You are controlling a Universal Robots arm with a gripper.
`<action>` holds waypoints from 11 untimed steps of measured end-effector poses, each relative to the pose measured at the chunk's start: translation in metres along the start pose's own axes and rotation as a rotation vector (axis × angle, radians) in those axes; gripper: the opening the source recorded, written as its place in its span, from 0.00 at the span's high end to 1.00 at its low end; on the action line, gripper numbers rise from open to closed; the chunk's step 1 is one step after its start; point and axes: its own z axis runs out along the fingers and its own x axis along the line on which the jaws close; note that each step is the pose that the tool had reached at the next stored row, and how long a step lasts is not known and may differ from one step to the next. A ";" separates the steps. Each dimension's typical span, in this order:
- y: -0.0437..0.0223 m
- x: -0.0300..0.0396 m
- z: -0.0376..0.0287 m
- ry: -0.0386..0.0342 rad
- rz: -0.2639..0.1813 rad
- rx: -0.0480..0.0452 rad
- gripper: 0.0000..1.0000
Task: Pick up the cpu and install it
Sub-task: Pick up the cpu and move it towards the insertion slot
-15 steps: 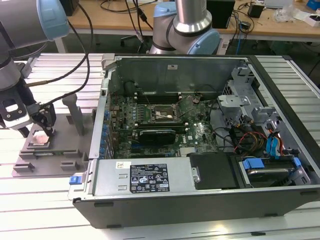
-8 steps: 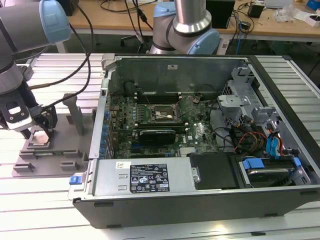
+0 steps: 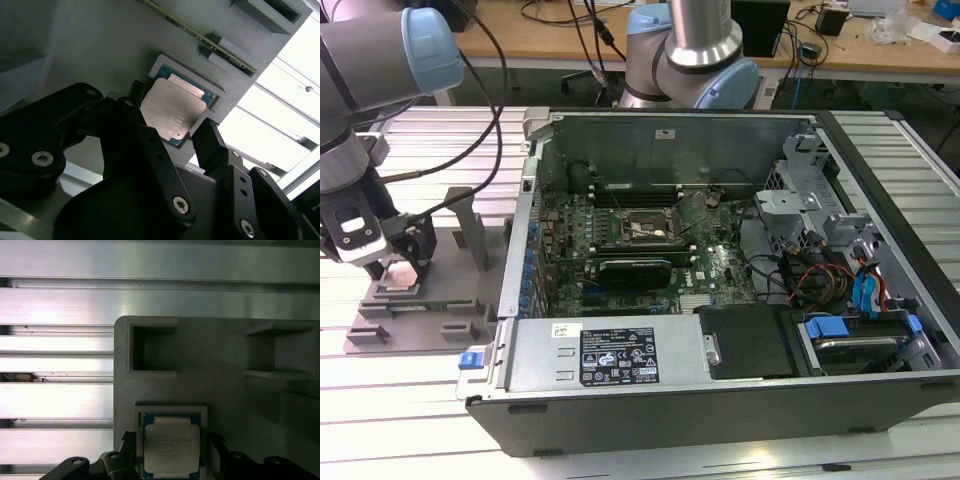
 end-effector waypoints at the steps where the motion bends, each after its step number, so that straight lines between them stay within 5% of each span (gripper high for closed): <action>1: 0.0001 0.0001 0.0007 0.0000 0.000 0.0000 0.34; 9: 0.0001 0.0003 0.0023 0.0000 0.000 0.0000 0.34; 11: 0.0001 0.0003 0.0023 0.0001 0.000 0.0000 0.45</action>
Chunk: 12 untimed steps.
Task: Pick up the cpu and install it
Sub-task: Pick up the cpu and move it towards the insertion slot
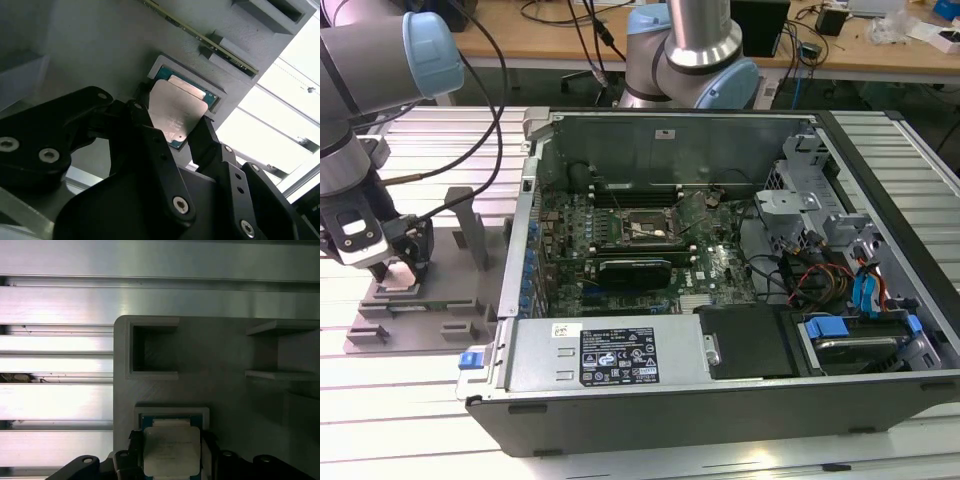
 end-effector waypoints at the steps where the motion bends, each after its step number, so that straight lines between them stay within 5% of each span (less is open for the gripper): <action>1: 0.0000 0.0000 0.0001 -0.0001 0.000 0.0000 0.45; 10: 0.0000 -0.0001 -0.0005 -0.0004 0.000 -0.0001 0.45; 12: -0.0003 -0.0003 -0.0085 -0.0002 0.000 0.0001 0.45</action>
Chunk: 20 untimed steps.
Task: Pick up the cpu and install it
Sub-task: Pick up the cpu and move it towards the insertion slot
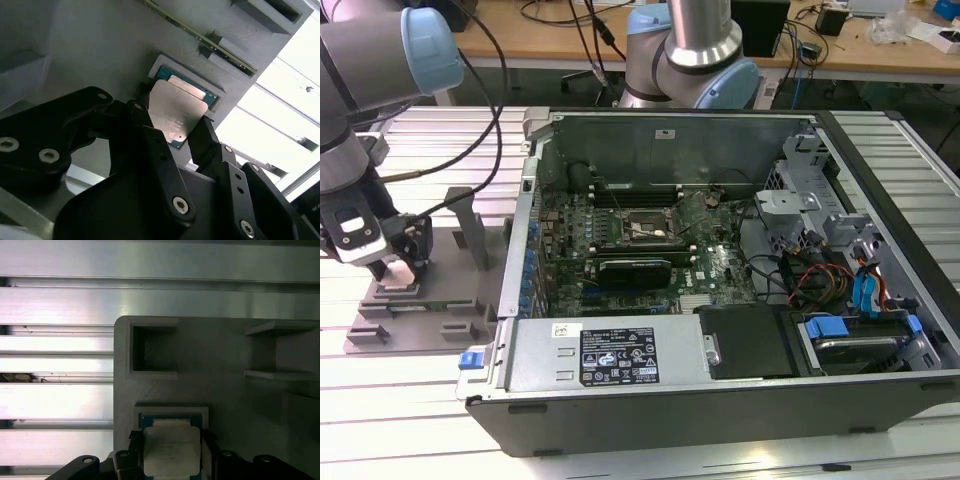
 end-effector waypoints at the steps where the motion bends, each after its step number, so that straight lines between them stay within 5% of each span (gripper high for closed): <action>1: -0.0002 -0.0002 -0.0058 -0.0001 0.000 0.0000 0.45; 4: -0.0009 -0.0008 -0.0282 0.0001 0.000 0.0001 0.45; 8: -0.0016 -0.0013 -0.0477 0.0000 0.000 0.0001 0.45; 10: -0.0021 -0.0018 -0.0642 0.0000 0.000 0.0001 0.45; 20: -0.0039 -0.0033 -0.1174 0.0001 0.000 0.0001 0.45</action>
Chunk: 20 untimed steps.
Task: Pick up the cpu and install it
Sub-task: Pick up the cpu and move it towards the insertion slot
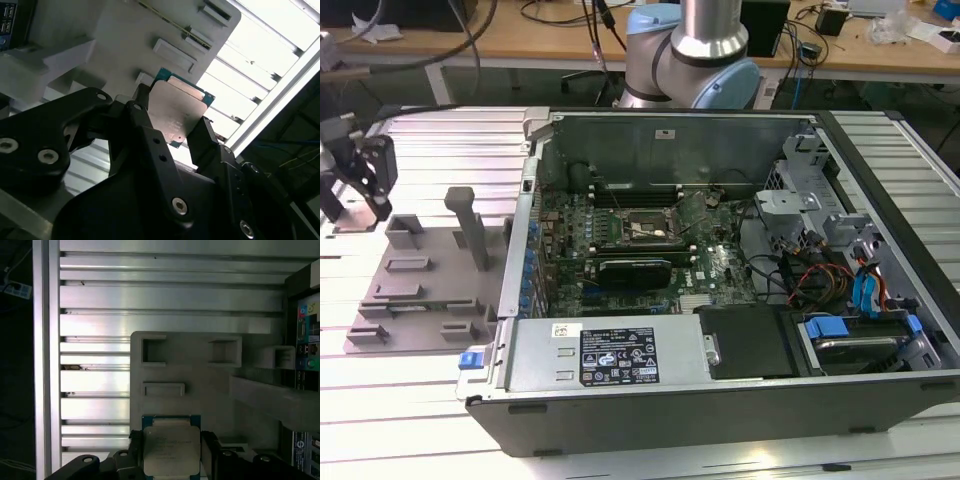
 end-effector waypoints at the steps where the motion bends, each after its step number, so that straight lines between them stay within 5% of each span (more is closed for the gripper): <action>1: -0.0002 -0.0001 -0.0063 0.0001 0.000 0.0000 0.45; 10: -0.0018 -0.0015 -0.0539 0.0001 0.000 0.0001 0.45; 17: -0.0019 -0.0026 -0.0564 0.0003 0.000 0.0002 0.45; 20: -0.0020 -0.0135 -0.0558 0.0000 0.000 0.0000 0.45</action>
